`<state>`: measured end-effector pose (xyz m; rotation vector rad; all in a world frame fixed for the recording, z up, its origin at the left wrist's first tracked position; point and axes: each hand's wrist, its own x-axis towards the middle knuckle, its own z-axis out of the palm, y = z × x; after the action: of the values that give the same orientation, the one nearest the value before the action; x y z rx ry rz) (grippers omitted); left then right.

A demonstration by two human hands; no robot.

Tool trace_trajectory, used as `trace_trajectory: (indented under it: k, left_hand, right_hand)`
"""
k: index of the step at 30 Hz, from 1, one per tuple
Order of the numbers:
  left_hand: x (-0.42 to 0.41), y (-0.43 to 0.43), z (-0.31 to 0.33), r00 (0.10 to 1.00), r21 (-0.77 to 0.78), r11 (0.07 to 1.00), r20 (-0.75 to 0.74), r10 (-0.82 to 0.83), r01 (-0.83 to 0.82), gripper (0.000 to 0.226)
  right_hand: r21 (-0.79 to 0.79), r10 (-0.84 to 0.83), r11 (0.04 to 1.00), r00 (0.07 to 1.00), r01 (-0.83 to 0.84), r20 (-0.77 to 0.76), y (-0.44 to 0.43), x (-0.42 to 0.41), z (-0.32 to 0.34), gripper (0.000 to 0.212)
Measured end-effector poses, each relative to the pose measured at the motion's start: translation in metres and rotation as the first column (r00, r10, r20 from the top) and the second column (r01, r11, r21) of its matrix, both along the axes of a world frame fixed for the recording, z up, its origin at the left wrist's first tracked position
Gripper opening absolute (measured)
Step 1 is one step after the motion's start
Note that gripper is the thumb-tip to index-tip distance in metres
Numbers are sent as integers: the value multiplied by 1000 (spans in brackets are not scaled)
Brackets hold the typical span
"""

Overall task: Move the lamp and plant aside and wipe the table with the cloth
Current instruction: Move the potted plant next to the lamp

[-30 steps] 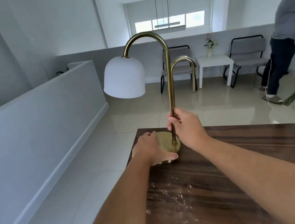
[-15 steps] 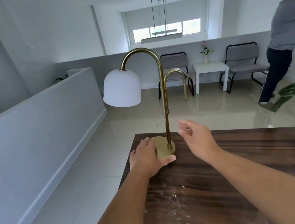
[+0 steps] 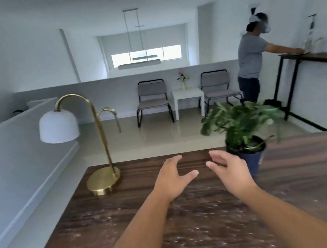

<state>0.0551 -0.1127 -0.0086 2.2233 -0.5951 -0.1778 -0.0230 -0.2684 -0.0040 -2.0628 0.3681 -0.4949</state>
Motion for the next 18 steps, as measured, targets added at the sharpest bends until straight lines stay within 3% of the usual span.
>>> trace_trajectory:
  k: [5, 9, 13, 18]
  left_hand:
    - [-28, -81, -12, 983, -133, 990, -170, -66, 43, 81]
    - [-27, -125, -21, 958, -256, 966, -271, -92, 21, 92]
    - [-15, -154, -32, 961, -347, 938, -264, -84, -13, 100]
    - [1, -166, -48, 977, -407, 913, -195, -90, 3, 87]
  right_hand:
    - [107, -116, 987, 992, 121, -52, -83, -58, -16, 35]
    - [132, -167, 976, 983, 176, -78, -135, -64, -26, 51]
    - [213, -57, 974, 996, 71, -71, -161, -43, -31, 80]
    - [310, 130, 942, 991, -128, 15, -164, -18, -30, 81]
